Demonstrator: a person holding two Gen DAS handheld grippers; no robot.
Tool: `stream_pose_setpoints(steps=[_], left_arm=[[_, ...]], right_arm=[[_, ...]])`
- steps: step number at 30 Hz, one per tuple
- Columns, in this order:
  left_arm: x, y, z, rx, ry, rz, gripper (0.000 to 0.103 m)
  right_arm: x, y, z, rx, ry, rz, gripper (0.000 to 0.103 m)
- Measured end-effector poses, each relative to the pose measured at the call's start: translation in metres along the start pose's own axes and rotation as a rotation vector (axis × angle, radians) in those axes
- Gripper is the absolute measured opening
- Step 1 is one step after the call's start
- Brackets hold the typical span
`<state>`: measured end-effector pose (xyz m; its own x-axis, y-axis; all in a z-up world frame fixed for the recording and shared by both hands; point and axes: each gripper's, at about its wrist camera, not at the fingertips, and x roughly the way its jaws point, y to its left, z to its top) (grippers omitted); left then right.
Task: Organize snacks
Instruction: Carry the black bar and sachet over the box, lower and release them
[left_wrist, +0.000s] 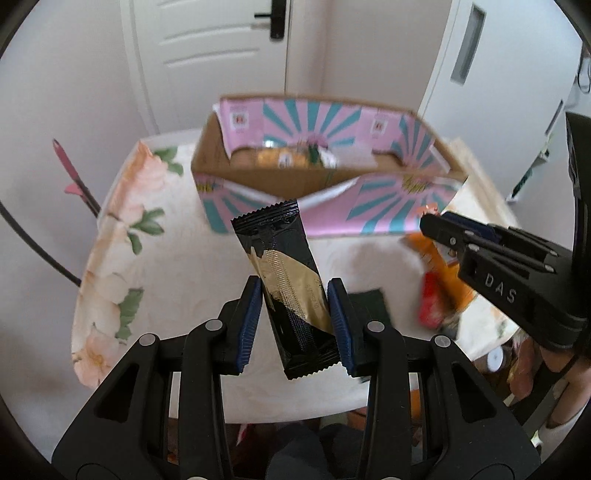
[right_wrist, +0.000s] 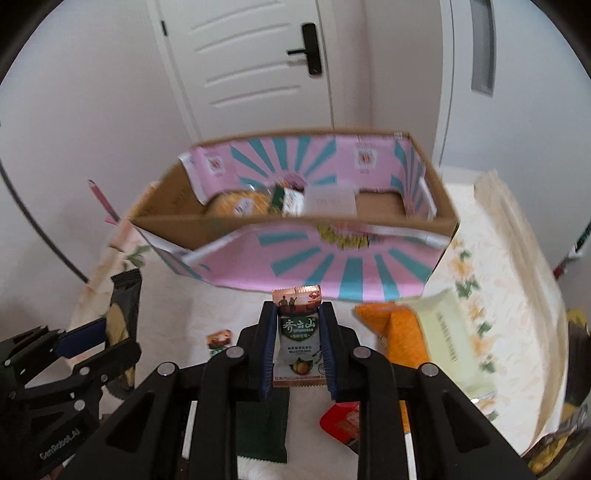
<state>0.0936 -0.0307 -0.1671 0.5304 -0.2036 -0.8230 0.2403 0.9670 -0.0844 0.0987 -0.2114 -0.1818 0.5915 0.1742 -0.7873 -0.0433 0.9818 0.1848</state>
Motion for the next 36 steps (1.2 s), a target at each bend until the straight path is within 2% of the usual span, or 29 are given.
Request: stream_pose_setpoints(steps=[7,15,18,25,32,33,34,35,36], left_arm=[[-0.028,-0.019,0.043,-0.030,-0.078,-0.003,0.033],[-0.010,-0.017,0.106,-0.040,-0.080,-0.034,0.033],[0.008,-0.013,0.127,-0.039,-0.061,-0.051,0.033],[0.070,-0.003,0.164,-0.022,0.044,-0.079,0.033],[0.123,0.003,0.177,0.009,0.137,-0.070,0.034],[0.129,0.003,0.178,0.023,0.148,-0.060,0.036],[0.133,0.002,0.178,0.034,0.158,-0.052,0.049],[0.137,0.002,0.177,0.043,0.166,-0.039,0.078],[0.139,0.002,0.176,0.050,0.167,-0.023,0.092]], right_arm=[[-0.037,-0.019,0.029,-0.005,-0.052,0.085,0.021],[-0.047,-0.042,0.071,-0.003,-0.106,0.095,0.021],[-0.041,-0.048,0.088,-0.001,-0.112,0.090,0.021],[-0.012,-0.054,0.121,0.030,-0.081,0.086,0.021],[0.021,-0.051,0.136,0.040,-0.031,0.081,0.021],[0.026,-0.051,0.137,0.044,-0.023,0.079,0.021],[0.029,-0.051,0.137,0.047,-0.018,0.077,0.021],[0.033,-0.051,0.137,0.052,-0.009,0.075,0.021],[0.036,-0.051,0.137,0.055,-0.002,0.074,0.021]])
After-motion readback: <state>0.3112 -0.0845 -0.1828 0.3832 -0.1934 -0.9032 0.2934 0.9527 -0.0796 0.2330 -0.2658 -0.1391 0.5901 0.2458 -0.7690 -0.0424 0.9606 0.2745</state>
